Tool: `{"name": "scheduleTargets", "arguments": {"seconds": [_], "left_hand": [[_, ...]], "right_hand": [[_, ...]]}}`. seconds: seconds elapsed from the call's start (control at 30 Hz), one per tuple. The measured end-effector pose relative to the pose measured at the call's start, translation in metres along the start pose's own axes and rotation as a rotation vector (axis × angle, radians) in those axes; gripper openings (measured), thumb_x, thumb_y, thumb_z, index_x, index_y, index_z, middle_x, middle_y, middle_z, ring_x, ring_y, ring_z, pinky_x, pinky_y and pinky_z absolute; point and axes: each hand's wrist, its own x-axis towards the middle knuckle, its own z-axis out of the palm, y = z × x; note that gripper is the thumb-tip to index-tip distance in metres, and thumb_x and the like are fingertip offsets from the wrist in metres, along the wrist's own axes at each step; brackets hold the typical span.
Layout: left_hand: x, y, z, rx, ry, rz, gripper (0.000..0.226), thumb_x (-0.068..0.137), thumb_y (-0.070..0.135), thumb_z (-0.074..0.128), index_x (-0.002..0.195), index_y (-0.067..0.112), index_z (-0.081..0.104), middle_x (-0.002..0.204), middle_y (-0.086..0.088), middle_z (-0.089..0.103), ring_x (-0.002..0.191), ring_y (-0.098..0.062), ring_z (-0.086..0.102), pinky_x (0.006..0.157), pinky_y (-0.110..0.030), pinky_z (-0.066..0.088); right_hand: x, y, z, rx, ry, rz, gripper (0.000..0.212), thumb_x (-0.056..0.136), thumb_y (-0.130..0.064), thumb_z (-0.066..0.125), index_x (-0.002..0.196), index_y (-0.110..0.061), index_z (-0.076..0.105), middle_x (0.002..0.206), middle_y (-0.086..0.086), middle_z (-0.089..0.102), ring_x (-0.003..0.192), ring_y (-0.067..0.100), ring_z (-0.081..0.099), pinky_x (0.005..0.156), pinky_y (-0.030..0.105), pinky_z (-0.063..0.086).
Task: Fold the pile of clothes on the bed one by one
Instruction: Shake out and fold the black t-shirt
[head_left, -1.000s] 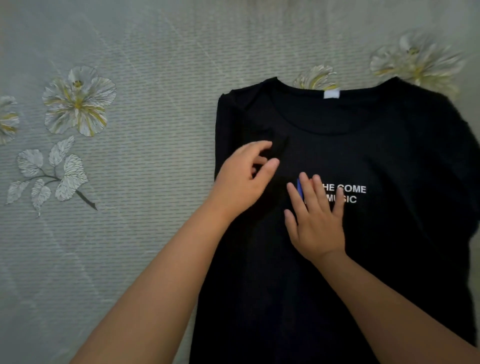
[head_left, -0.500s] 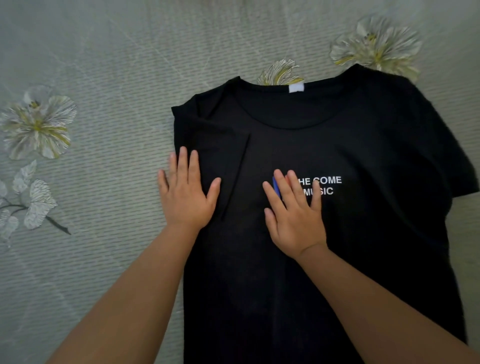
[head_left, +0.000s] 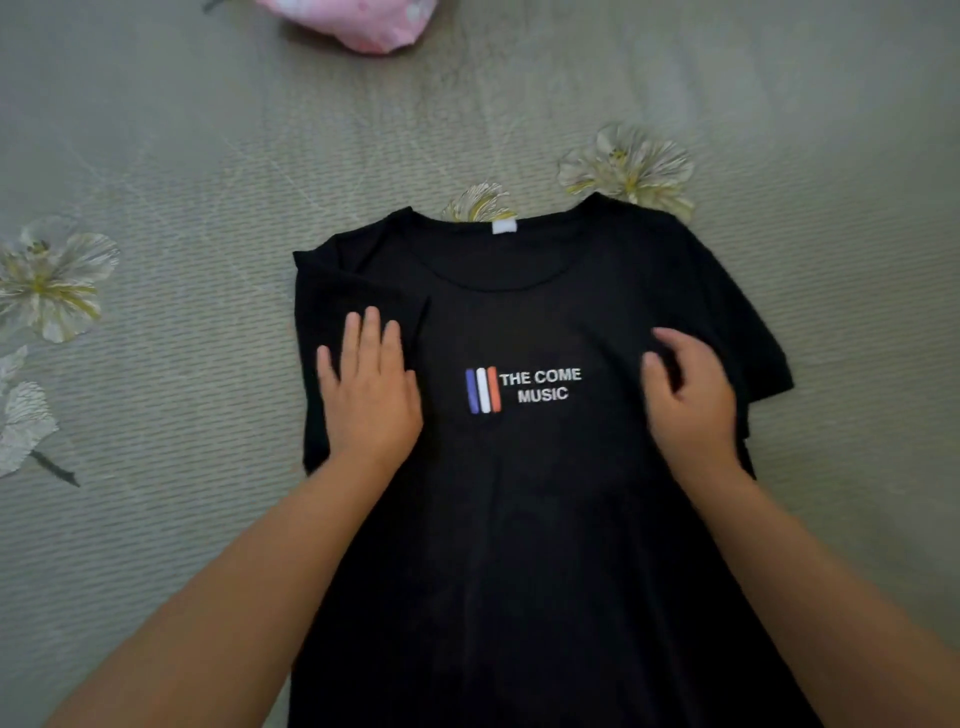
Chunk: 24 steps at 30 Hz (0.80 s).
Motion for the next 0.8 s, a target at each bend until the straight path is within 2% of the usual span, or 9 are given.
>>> {"name": "scheduleTargets", "arguments": {"seconds": [0.07,0.1,0.2,0.37,0.5,0.6,0.63,0.7,0.8], "left_hand": [[-0.01,0.036,0.012,-0.121,0.043,0.155,0.052,0.092,0.016,0.049,0.138,0.0,0.033,0.149,-0.017,0.025,0.14,-0.03,0.017,0.112,-0.045,0.011],[-0.014,0.051,0.02,-0.132,0.003,0.184,0.052,0.093,0.019,0.047,0.139,0.001,0.031,0.15,-0.015,0.022,0.141,-0.028,0.014,0.113,-0.041,0.007],[-0.02,0.068,0.048,-0.08,-0.081,0.158,0.057,0.097,0.035,0.029,0.146,0.011,0.012,0.155,-0.004,0.005,0.142,-0.016,-0.003,0.11,-0.031,-0.01],[-0.019,0.066,0.052,-0.022,-0.083,0.131,0.061,0.094,0.041,0.028,0.146,0.012,0.014,0.155,-0.003,0.006,0.142,-0.014,0.0,0.11,-0.029,-0.011],[-0.018,0.071,0.049,-0.032,-0.111,0.118,0.063,0.093,0.042,0.03,0.146,0.012,0.014,0.155,-0.002,0.005,0.142,-0.014,-0.001,0.111,-0.03,-0.011],[-0.018,0.069,0.048,-0.046,-0.108,0.114,0.067,0.09,0.046,0.037,0.145,0.012,0.018,0.154,-0.002,0.009,0.141,-0.012,0.001,0.109,-0.027,-0.013],[-0.017,0.068,0.048,-0.052,-0.107,0.115,0.07,0.089,0.048,0.04,0.144,0.012,0.02,0.154,-0.002,0.011,0.141,-0.012,0.002,0.109,-0.027,-0.012],[-0.017,0.069,0.047,-0.061,-0.119,0.115,0.076,0.086,0.058,0.039,0.143,0.01,0.024,0.153,-0.003,0.015,0.139,-0.01,0.002,0.111,-0.029,-0.009],[-0.017,0.071,0.045,-0.046,-0.13,0.102,0.089,0.074,0.066,0.016,0.143,0.01,0.025,0.152,-0.004,0.017,0.134,-0.006,-0.002,0.111,-0.029,-0.007]], "right_hand": [[0.016,0.033,-0.03,-0.13,0.166,0.178,0.046,0.087,-0.021,0.053,0.12,0.011,0.05,0.119,0.029,0.053,0.115,0.037,0.046,0.098,0.029,0.028],[0.024,0.052,-0.041,-0.174,0.195,0.311,0.051,0.089,-0.025,0.055,0.125,0.011,0.045,0.123,0.03,0.049,0.119,0.038,0.042,0.101,0.034,0.025],[0.041,0.088,-0.055,-0.247,0.145,0.59,0.059,0.087,-0.037,0.057,0.124,0.007,0.048,0.127,0.032,0.045,0.122,0.04,0.039,0.105,0.04,0.026],[0.046,0.099,-0.034,-0.275,0.106,0.503,0.049,0.081,-0.034,0.066,0.119,-0.006,0.055,0.131,0.016,0.04,0.123,0.033,0.033,0.103,0.042,0.026],[0.07,0.092,-0.04,-0.133,0.133,0.397,0.029,0.089,-0.017,0.056,0.105,0.007,0.056,0.11,0.023,0.054,0.106,0.032,0.05,0.092,0.039,0.037],[0.102,0.081,-0.067,0.058,0.28,0.405,0.006,0.091,-0.012,0.05,0.085,-0.012,0.049,0.082,0.007,0.052,0.086,0.018,0.048,0.078,0.027,0.042],[0.112,0.079,-0.074,0.065,0.328,0.406,0.014,0.091,-0.012,0.05,0.079,-0.017,0.044,0.076,-0.001,0.048,0.085,0.015,0.047,0.07,0.02,0.041],[0.124,0.081,-0.083,0.077,0.361,0.42,0.005,0.09,-0.014,0.052,0.091,-0.015,0.047,0.084,-0.003,0.053,0.088,0.015,0.049,0.069,0.016,0.038],[0.124,0.1,-0.082,0.189,0.343,0.605,0.056,0.081,-0.027,0.067,0.125,-0.001,0.043,0.12,0.012,0.056,0.106,0.022,0.055,0.088,0.023,0.042]]}}
